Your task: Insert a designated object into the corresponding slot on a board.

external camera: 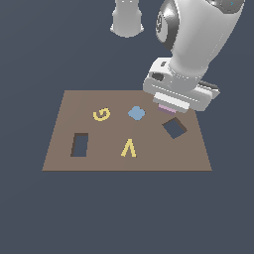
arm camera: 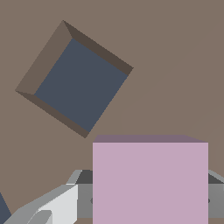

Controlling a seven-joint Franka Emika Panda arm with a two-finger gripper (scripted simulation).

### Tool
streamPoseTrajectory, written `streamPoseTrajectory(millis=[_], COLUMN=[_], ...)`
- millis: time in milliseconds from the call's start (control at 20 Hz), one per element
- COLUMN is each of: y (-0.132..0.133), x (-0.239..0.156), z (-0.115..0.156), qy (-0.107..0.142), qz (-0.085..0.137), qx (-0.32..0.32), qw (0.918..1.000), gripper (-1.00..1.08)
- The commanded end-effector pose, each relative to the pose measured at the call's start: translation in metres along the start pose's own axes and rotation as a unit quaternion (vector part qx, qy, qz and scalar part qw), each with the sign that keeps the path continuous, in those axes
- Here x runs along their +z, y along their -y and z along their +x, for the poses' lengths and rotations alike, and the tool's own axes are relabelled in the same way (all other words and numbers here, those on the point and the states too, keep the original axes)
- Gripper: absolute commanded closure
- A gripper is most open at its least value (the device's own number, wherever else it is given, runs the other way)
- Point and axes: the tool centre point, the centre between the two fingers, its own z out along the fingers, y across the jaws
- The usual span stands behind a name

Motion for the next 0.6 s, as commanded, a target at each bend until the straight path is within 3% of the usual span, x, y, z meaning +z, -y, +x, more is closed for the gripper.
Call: streamPoseTrajectory(millis=[0,250,550], y=[0.008,0.024,0.039], x=[-0.001,-0.003,-0.006], z=[0.005,0.021,0.042], qy=[0.0,0.0,0.0], qz=[0.0,0.0,0.0], qx=[0.032,0.111,0.197], qw=[0.9995,0.9938,0.9804], gripper=[1.08,1.08,1.08])
